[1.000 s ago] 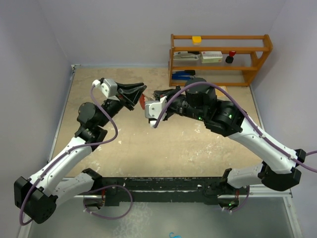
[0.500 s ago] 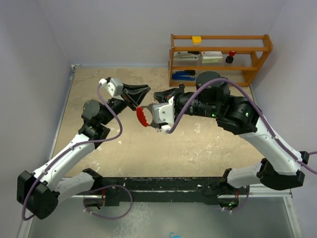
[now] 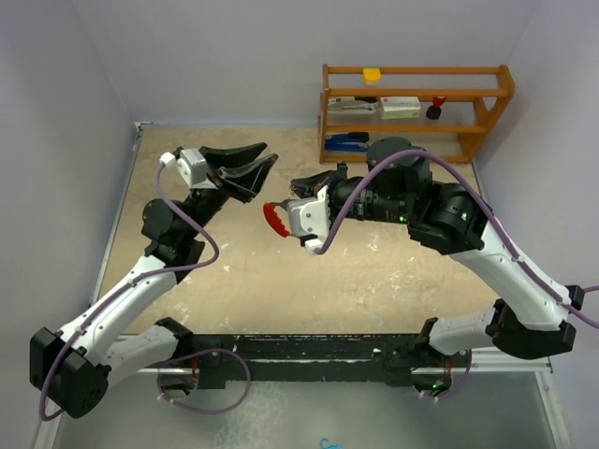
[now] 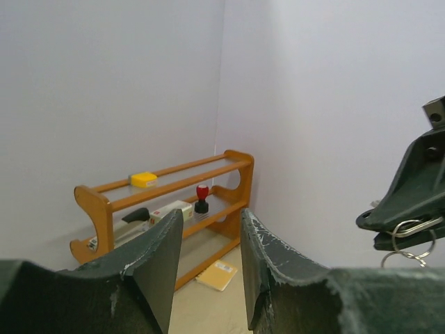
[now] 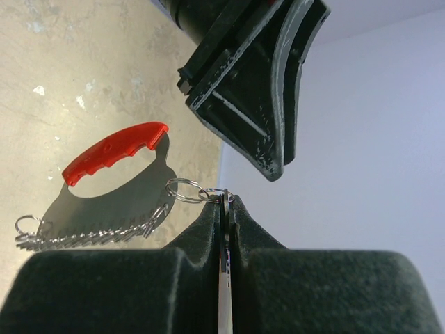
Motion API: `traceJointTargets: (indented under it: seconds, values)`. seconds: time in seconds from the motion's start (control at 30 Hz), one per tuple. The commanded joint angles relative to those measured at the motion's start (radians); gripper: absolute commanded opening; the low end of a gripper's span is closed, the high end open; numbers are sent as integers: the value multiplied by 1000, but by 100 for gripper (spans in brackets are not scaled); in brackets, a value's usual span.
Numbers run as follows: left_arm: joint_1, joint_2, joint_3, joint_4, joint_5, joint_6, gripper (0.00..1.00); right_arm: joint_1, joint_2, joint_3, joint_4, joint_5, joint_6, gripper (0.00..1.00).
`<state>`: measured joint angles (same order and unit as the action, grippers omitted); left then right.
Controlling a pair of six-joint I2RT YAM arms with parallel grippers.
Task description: Remove the keys from the keyring
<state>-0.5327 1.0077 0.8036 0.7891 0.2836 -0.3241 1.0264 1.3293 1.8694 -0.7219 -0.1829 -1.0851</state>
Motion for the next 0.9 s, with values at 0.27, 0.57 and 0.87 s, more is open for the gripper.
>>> traceJointTargets:
  seconds: [0.27,0.57,0.87]
  values:
    - [-1,-49,55,0,227,-18,36,-3,-62,-34,78,0,4,3]
    - [-1,-37,66,-5,373,-8,36,-3,-79,-53,94,5,8,4]
    - [-1,22,72,86,484,-59,35,-3,-79,-56,105,11,9,4]
